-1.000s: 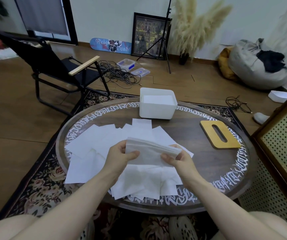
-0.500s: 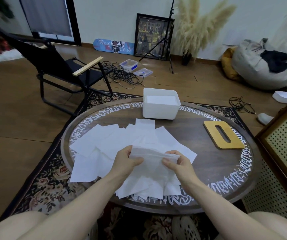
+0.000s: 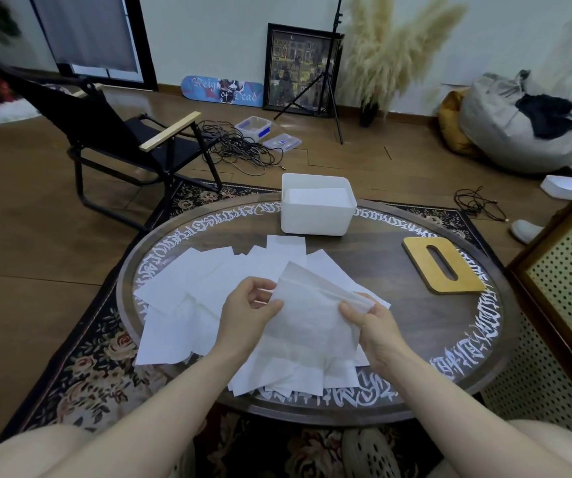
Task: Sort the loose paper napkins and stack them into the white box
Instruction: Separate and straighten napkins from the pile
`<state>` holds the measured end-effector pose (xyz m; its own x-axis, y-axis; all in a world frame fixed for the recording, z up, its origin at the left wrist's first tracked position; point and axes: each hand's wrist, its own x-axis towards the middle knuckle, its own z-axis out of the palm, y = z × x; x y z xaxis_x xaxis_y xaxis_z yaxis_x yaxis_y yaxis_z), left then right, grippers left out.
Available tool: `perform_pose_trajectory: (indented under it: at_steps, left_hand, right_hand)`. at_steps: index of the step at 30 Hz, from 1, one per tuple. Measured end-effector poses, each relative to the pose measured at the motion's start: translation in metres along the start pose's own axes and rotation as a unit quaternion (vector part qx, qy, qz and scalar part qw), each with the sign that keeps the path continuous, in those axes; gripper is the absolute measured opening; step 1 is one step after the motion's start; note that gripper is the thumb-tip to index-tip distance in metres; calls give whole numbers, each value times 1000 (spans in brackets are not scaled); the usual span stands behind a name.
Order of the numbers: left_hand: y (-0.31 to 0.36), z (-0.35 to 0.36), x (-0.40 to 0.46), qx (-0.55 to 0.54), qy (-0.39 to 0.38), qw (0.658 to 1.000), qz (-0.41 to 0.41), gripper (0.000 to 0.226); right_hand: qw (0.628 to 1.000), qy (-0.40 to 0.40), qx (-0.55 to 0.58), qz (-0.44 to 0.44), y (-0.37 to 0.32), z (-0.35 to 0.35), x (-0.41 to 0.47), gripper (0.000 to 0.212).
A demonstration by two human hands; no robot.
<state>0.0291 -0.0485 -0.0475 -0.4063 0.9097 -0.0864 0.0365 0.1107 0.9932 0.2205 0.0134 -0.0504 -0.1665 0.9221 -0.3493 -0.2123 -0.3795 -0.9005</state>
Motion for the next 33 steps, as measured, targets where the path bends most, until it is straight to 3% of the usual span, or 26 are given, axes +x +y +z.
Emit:
perform_pose_trajectory:
  at_steps: [14, 25, 33]
  left_hand:
    - [0, -2, 2, 2, 11, 999, -36, 9]
    - [6, -2, 2, -25, 43, 999, -13, 11]
    - [3, -4, 4, -26, 74, 997, -19, 10]
  right_hand:
    - [998, 4, -47, 45, 5, -1, 2, 22]
    - [980, -64, -180, 57, 2, 0, -2, 10]
    - [983, -92, -141, 66, 2, 1, -4, 20]
